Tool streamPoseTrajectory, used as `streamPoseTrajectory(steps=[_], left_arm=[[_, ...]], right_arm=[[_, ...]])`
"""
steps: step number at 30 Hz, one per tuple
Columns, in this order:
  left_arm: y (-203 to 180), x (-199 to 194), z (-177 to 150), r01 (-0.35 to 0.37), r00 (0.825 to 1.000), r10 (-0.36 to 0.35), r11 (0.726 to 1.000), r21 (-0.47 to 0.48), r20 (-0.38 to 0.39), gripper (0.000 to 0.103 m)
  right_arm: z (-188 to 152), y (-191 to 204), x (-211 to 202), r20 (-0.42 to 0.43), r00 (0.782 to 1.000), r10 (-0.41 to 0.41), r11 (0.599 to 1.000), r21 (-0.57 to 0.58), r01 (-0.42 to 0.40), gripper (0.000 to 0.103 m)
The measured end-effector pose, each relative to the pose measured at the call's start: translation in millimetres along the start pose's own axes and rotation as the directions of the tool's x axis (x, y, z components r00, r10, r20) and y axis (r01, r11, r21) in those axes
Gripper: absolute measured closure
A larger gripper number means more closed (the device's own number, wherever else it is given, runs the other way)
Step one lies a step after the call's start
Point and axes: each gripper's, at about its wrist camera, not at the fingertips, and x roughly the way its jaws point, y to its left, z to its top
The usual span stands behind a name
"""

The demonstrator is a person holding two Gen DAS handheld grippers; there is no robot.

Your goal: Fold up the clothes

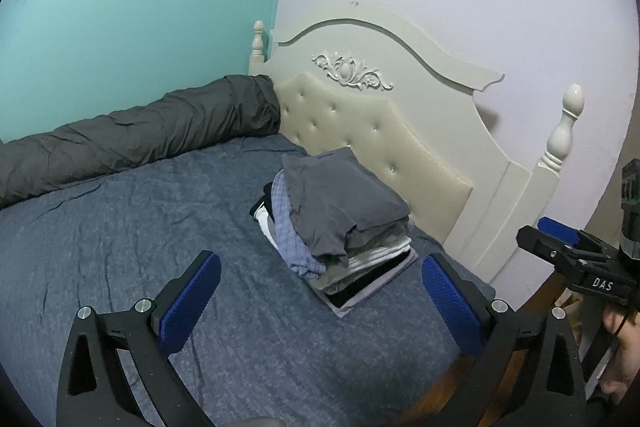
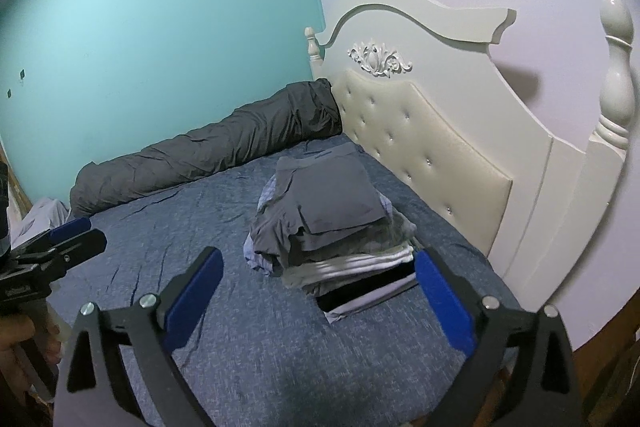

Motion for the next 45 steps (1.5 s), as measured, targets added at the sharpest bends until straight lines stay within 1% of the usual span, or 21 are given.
streamPoseTrajectory(steps=[10,13,17,21,26,38,45], left_arm=[[2,-15,-16,-0.01,1.0,0.01,1.0,-0.015,0.015,0.0],[1,-20,-21,-0.025,0.999,0.025,1.0,-0.013,0.025,0.0],[-1,-25,-28,-0.026,0.999,0.027,1.0,-0.004,0.021,0.0],[-6,-29,-36,-0.04,0.998,0.04,0.999,0.017,0.039,0.0],[-10,-33,-45,-0.021,0.999,0.02,1.0,0.021,0.038,0.0],[-15,-36,-57,-0.002,0.999,0.001,1.0,0.028,0.036,0.0],[-16,-36,-61,-0.005,0.999,0.004,0.999,0.031,0.033,0.0]], right_arm=[[-22,9,-21,0.027,1.0,0.0,1.0,0.012,0.0,0.003],[-28,12,-25,0.033,0.999,-0.007,1.0,0.005,0.007,0.003],[-35,14,-29,0.034,0.999,-0.001,1.0,0.011,0.001,0.003],[-40,16,-32,0.036,0.999,-0.003,1.0,0.005,0.003,0.003],[-45,17,-35,0.042,0.999,-0.015,1.0,0.005,0.015,0.003],[-53,17,-36,0.042,0.999,-0.022,1.0,0.003,0.022,0.003],[-61,19,-34,0.027,0.999,-0.034,0.999,0.002,0.034,0.003]])
